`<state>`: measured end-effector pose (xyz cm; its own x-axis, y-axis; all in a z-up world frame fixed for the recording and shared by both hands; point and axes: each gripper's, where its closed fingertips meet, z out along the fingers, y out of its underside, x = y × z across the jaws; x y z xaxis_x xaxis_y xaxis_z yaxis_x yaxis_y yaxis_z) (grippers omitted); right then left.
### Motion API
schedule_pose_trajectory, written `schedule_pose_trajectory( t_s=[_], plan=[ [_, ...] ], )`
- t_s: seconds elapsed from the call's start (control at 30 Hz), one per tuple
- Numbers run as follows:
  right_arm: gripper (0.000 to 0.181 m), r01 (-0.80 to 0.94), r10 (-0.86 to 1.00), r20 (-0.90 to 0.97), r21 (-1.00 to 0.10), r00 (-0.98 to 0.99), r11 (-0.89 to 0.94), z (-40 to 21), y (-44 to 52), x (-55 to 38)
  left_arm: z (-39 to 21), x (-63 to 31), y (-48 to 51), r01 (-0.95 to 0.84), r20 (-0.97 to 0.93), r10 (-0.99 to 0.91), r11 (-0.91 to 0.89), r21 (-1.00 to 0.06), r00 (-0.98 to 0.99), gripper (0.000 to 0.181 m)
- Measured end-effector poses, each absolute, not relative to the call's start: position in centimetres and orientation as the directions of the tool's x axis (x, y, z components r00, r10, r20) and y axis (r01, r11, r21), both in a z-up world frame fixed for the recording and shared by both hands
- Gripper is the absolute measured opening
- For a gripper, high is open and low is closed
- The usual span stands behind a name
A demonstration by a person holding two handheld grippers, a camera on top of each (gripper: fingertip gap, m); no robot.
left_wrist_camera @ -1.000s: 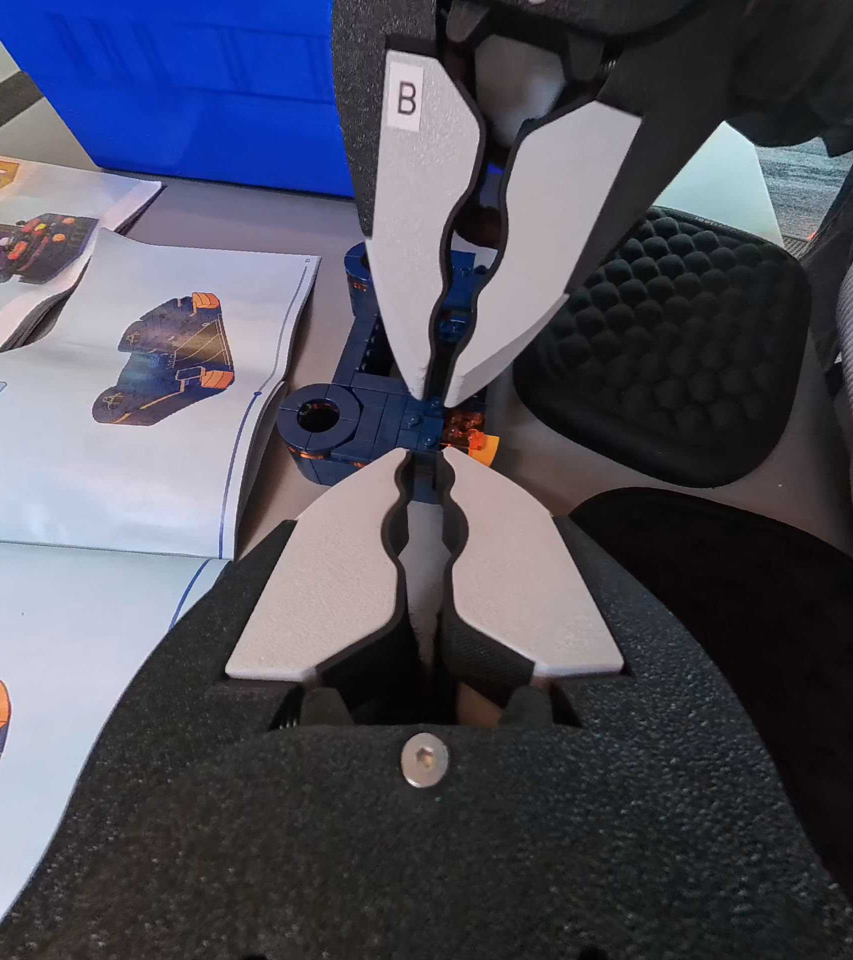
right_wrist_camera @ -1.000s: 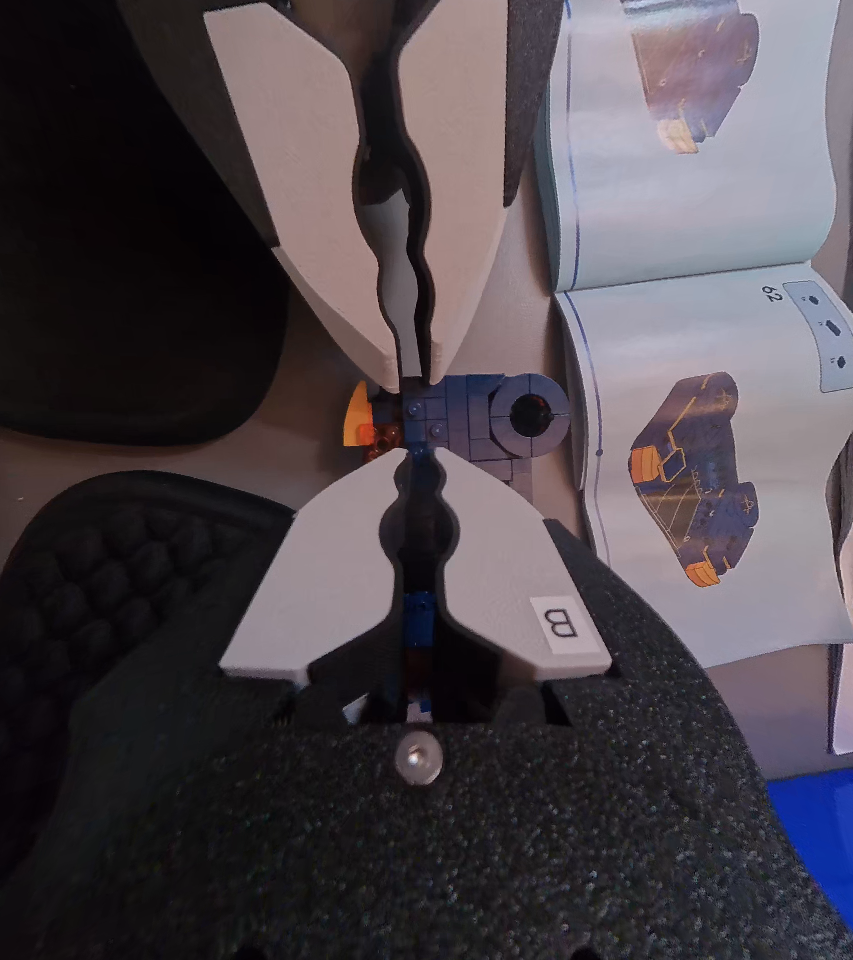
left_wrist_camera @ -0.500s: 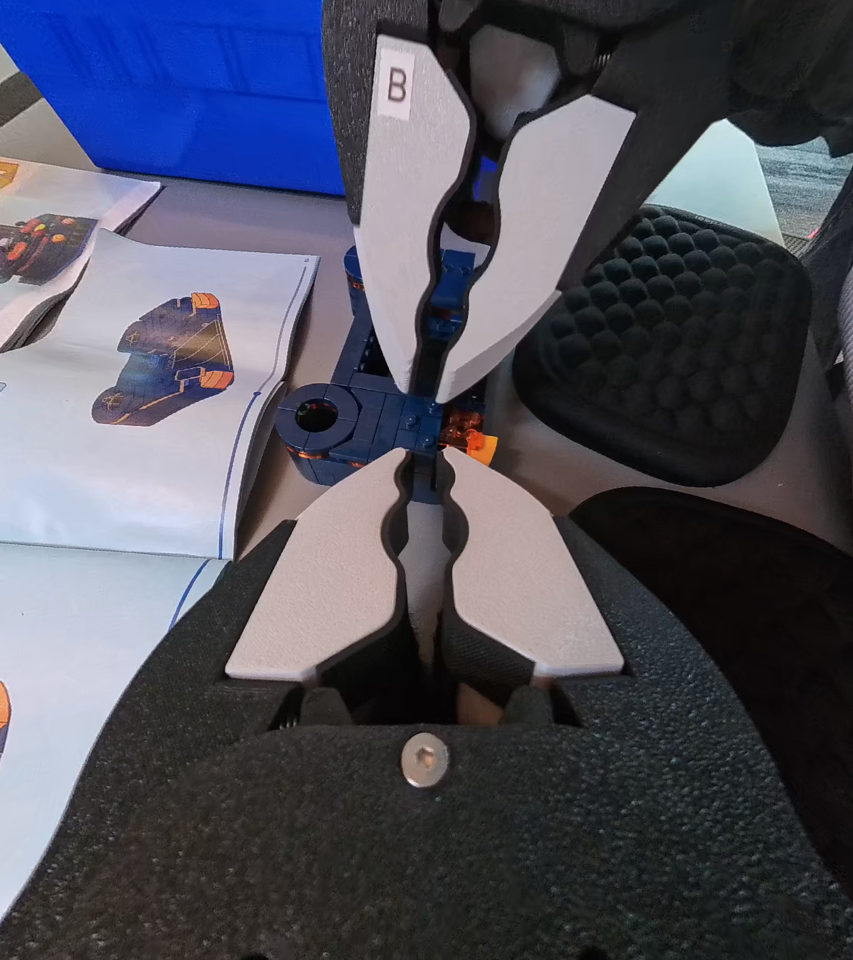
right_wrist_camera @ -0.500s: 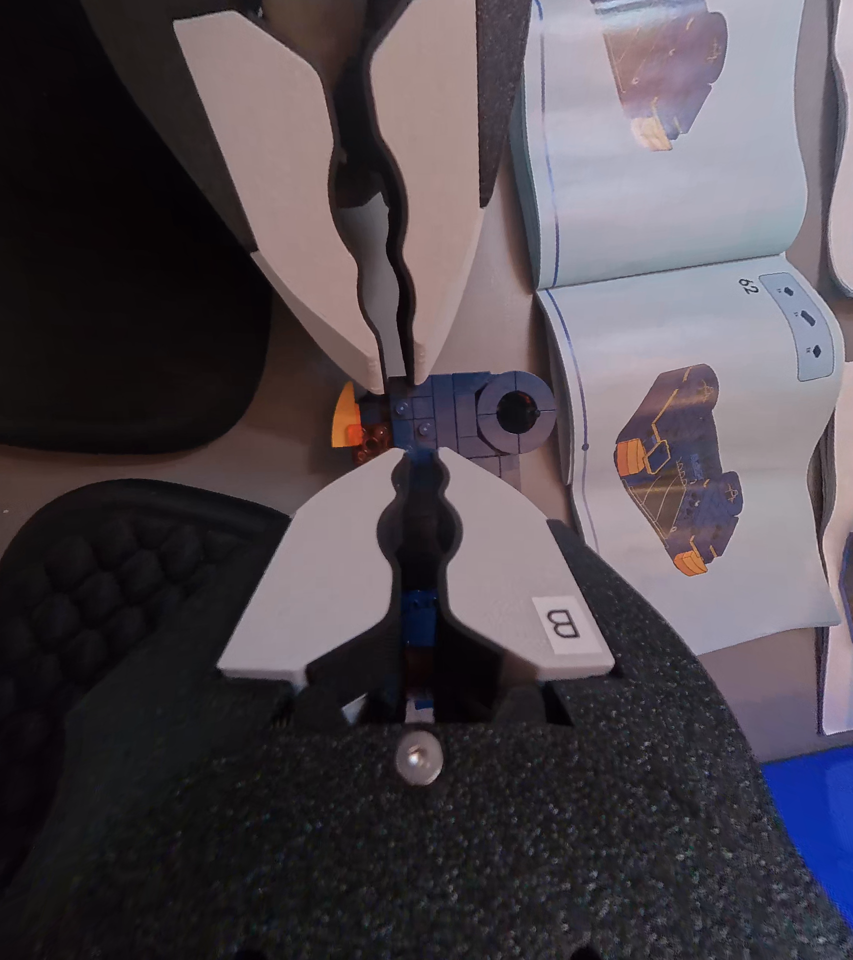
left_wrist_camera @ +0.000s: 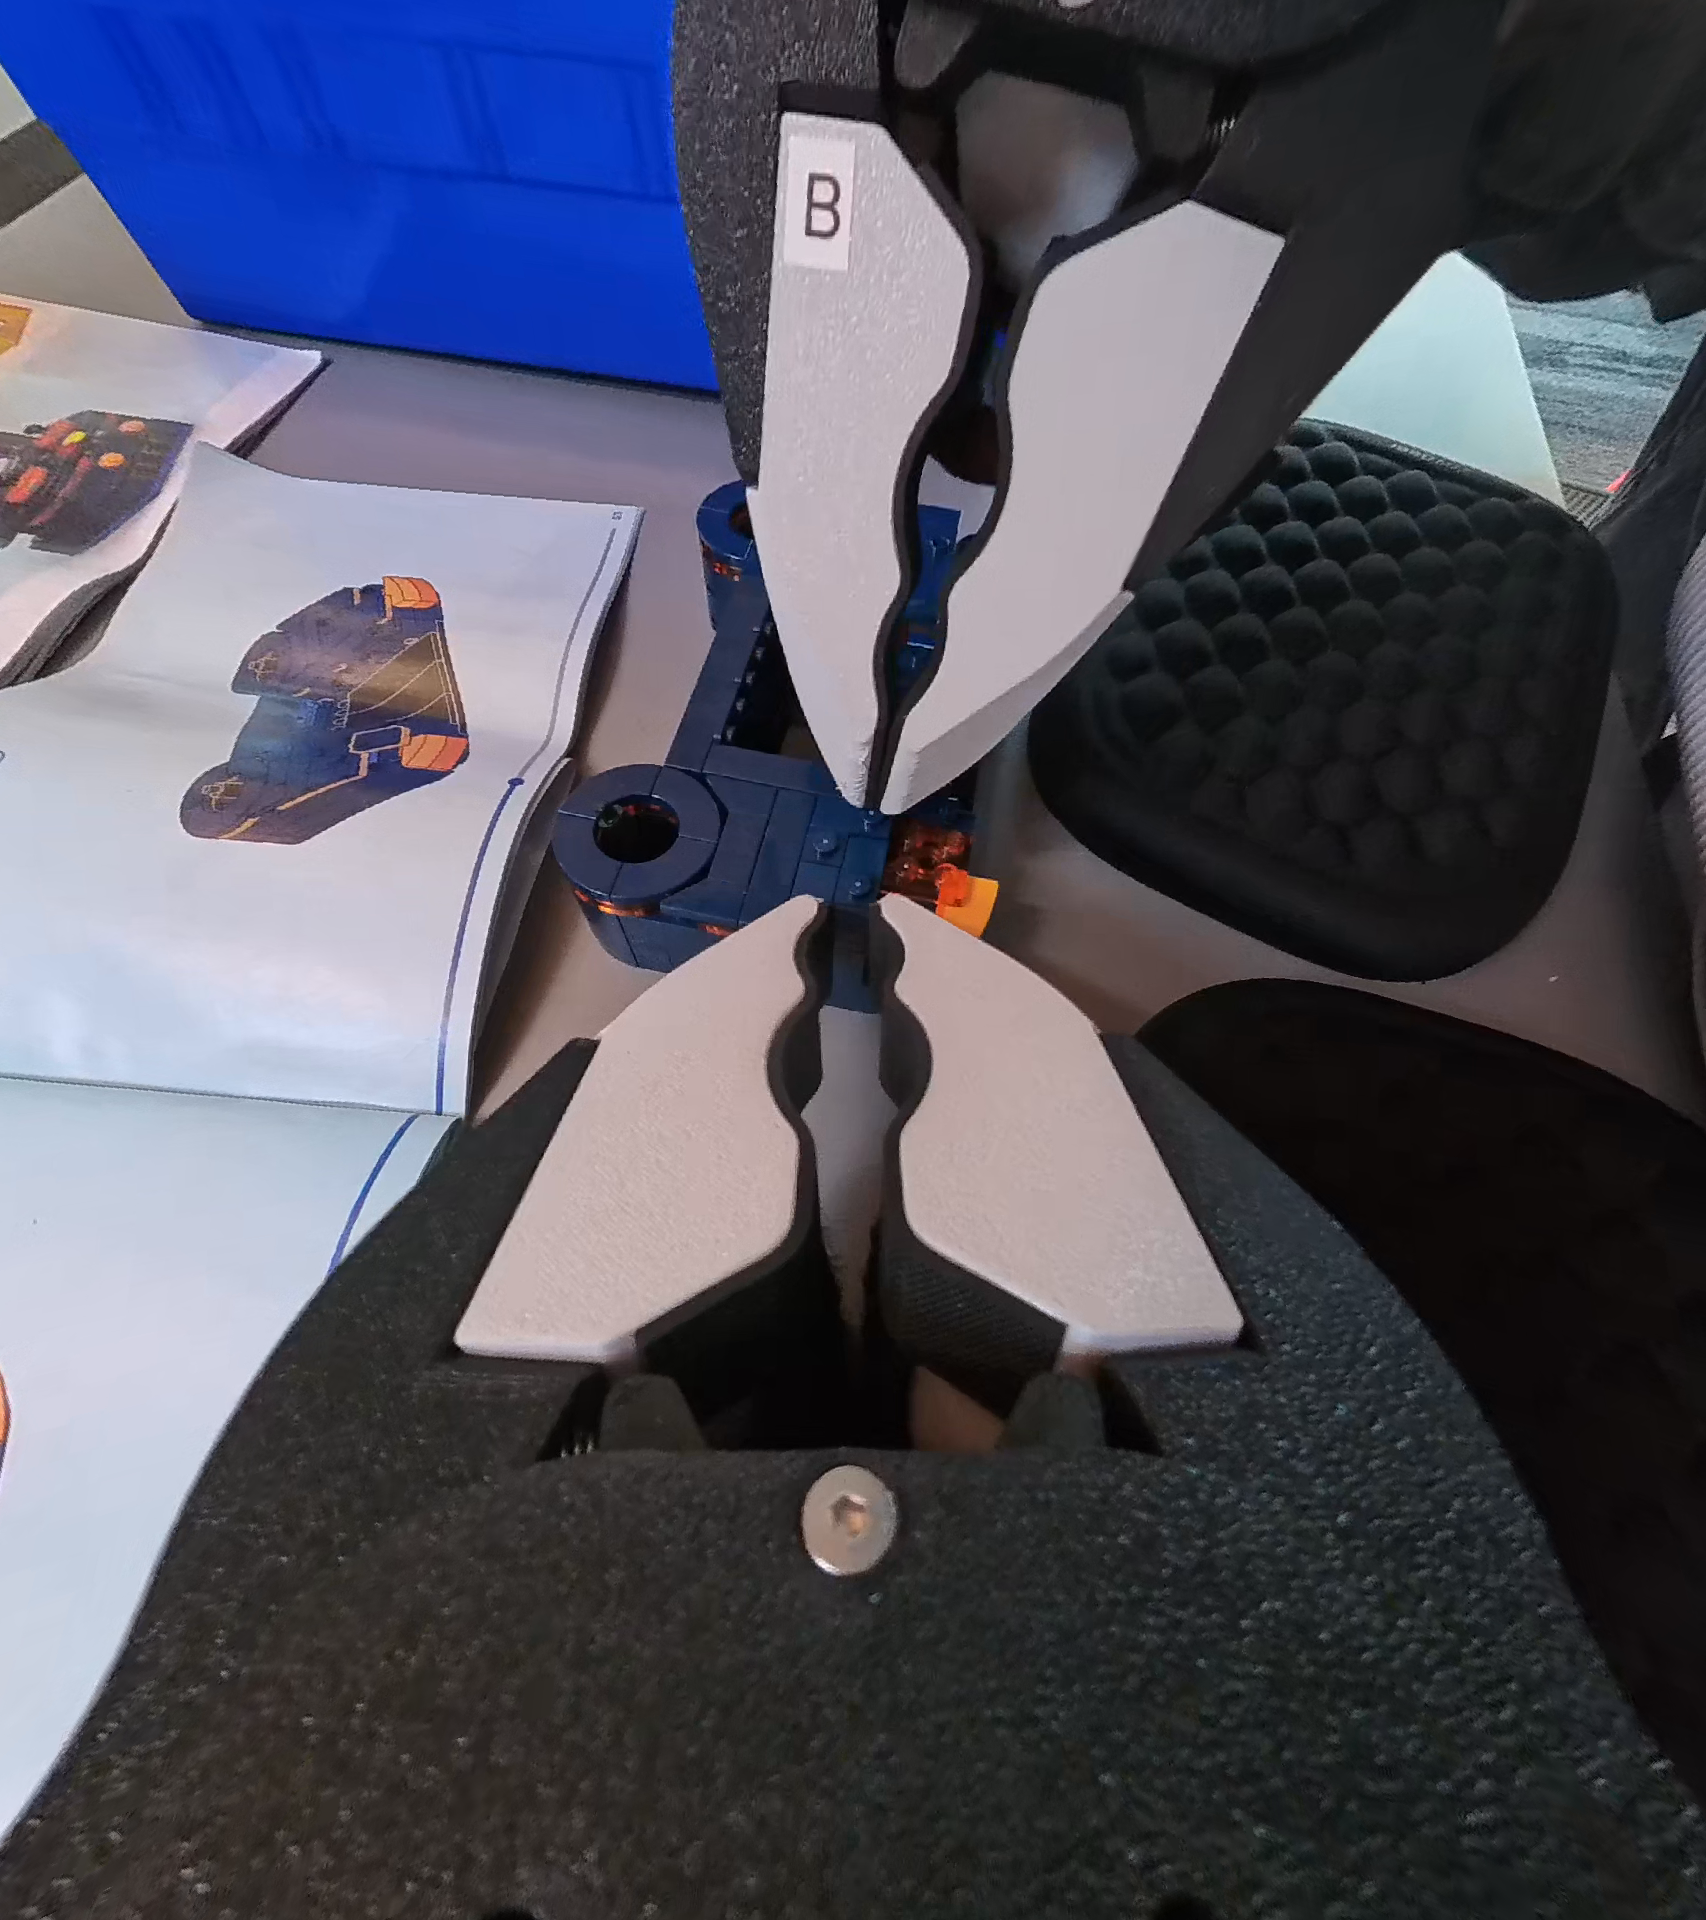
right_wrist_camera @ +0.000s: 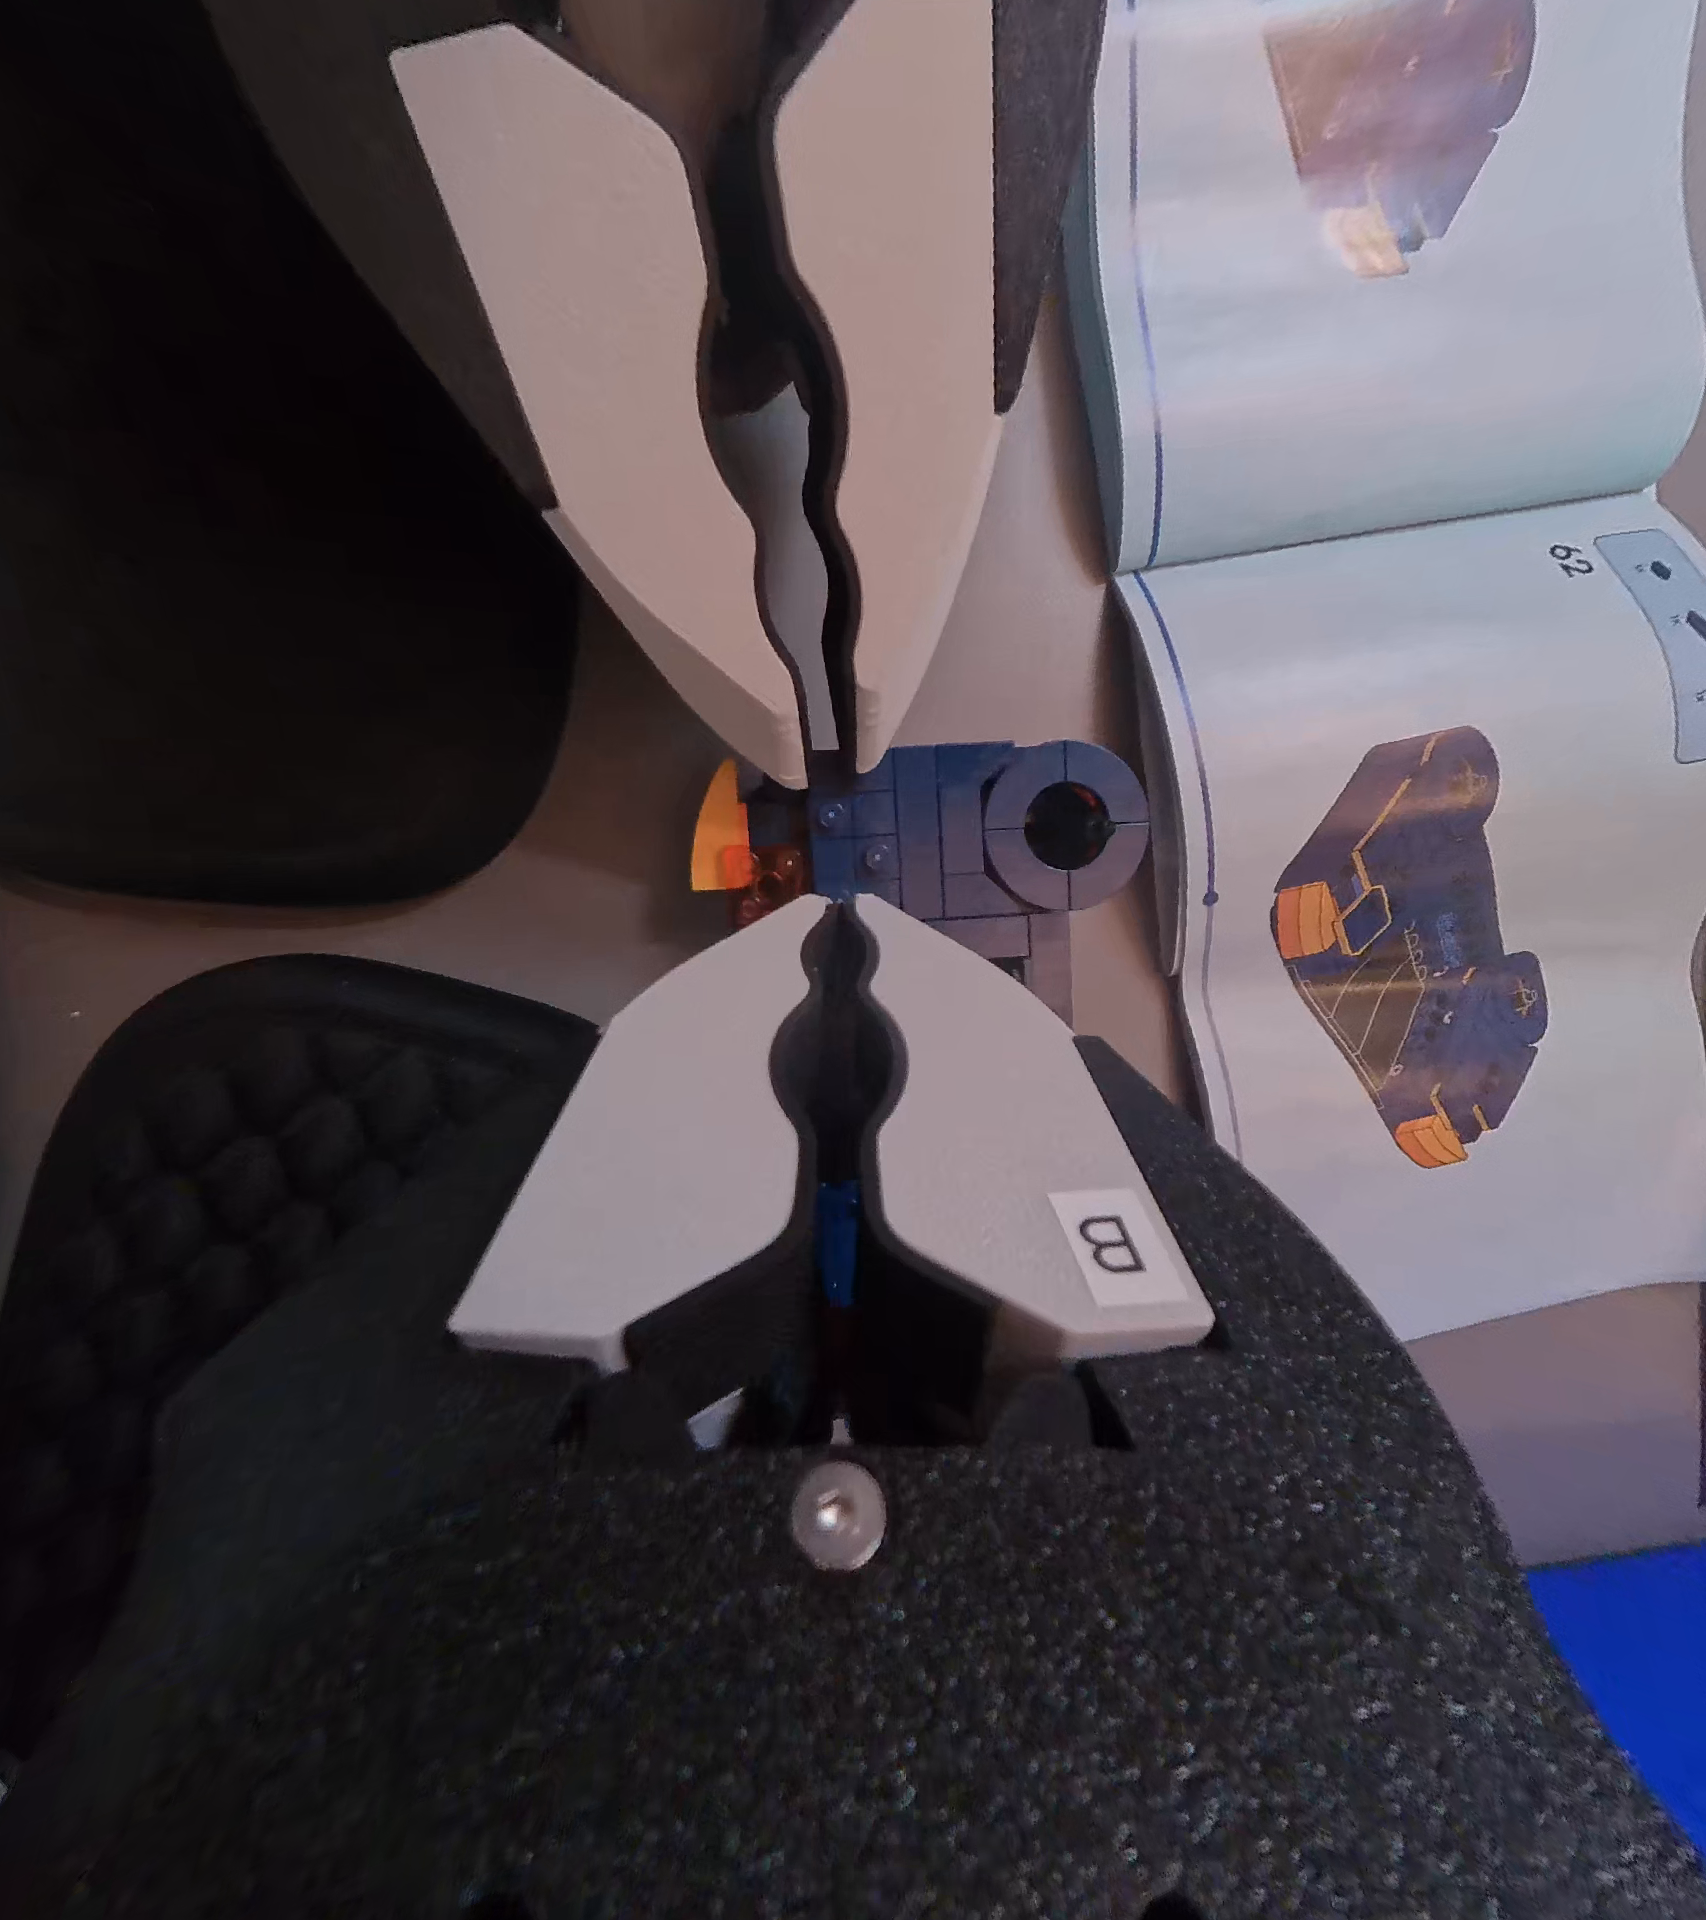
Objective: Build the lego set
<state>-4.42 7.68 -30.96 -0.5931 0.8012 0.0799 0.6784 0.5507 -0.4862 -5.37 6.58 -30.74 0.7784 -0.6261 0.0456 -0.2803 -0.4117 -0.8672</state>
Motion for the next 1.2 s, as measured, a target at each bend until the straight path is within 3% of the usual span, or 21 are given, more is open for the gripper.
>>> schedule_pose_trajectory(
  t_s=[0.57, 0.73, 0.83, 1.2],
  plan=[
    [0.000, 0.763, 0.787, 0.014, -0.235, -0.617, 0.603, -31.2, 7.6, -4.5, -30.8, -5.5, 6.7, -0.219, 0.128, -0.616, -0.456, -0.862, 0.777, 0.000],
    [0.000, 0.760, 0.788, 0.063, -0.229, -0.612, 0.609, -30.9, 8.5, -4.8, -30.7, -5.5, 6.7, -0.219, 0.129, -0.616, -0.456, -0.862, 0.777, 0.000],
    [0.000, 0.753, 0.801, 0.038, -0.317, -0.597, 0.576, -29.9, 7.7, -5.3, -30.8, -5.4, 6.7, -0.221, 0.126, -0.616, -0.455, -0.863, 0.778, 0.000],
    [0.000, 0.784, 0.823, -0.021, -0.319, -0.567, 0.532, -31.1, 7.3, -5.1, -30.8, -5.5, 6.7, -0.221, 0.126, -0.615, -0.455, -0.863, 0.778, 0.000]
  ],
)
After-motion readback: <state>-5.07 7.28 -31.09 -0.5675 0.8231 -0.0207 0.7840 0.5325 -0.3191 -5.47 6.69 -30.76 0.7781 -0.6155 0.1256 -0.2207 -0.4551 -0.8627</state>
